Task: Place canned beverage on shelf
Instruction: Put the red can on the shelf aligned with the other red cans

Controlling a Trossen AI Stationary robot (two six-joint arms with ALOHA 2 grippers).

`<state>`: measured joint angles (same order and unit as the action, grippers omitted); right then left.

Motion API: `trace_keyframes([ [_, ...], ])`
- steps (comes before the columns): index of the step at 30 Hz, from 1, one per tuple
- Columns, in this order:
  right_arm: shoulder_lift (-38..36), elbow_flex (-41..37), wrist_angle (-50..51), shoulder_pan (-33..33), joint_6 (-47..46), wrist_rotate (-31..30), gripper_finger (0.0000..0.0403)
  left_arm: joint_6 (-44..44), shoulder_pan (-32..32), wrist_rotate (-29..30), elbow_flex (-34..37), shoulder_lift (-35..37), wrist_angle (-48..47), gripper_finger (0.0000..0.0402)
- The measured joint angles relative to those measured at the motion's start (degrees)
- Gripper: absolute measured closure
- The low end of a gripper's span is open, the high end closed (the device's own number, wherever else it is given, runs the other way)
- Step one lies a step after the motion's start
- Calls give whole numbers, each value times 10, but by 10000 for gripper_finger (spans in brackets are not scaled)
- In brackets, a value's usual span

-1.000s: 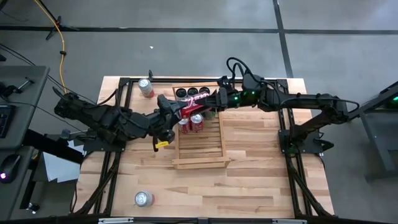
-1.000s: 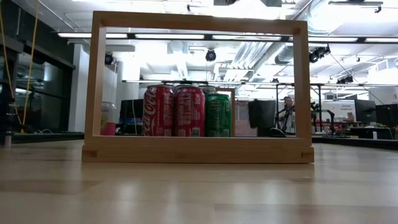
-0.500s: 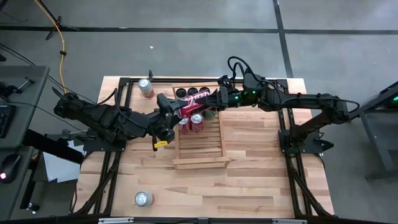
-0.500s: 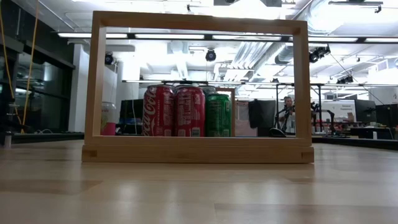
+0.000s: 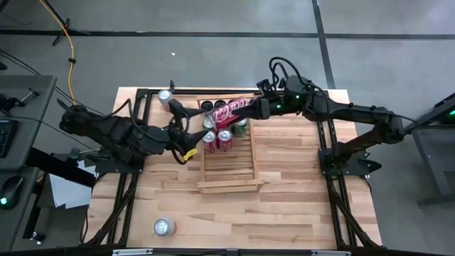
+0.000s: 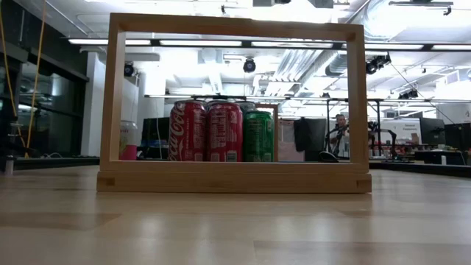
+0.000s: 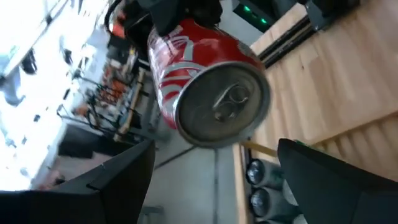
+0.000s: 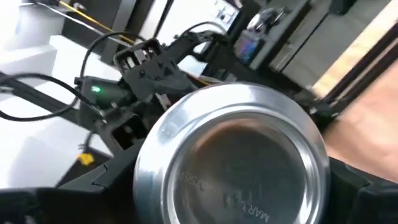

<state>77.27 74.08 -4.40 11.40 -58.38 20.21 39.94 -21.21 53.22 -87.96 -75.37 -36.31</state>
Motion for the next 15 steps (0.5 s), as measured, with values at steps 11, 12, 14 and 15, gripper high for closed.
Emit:
trace_keyframes([
  [11, -42, 0, 160, -7, 195, -103, 92, -591, 52, -70, 83, 116, -175, 73],
  [12, -40, 0, 170, -16, 211, -130, 92, -616, 50, -67, 119, 134, -143, 73],
  [14, -32, 0, 180, -33, 238, -175, 92, -656, 45, -62, 196, 175, -28, 73],
  [15, -25, 0, 178, -42, 250, -197, 92, -672, 40, -62, 244, 196, 36, 73],
])
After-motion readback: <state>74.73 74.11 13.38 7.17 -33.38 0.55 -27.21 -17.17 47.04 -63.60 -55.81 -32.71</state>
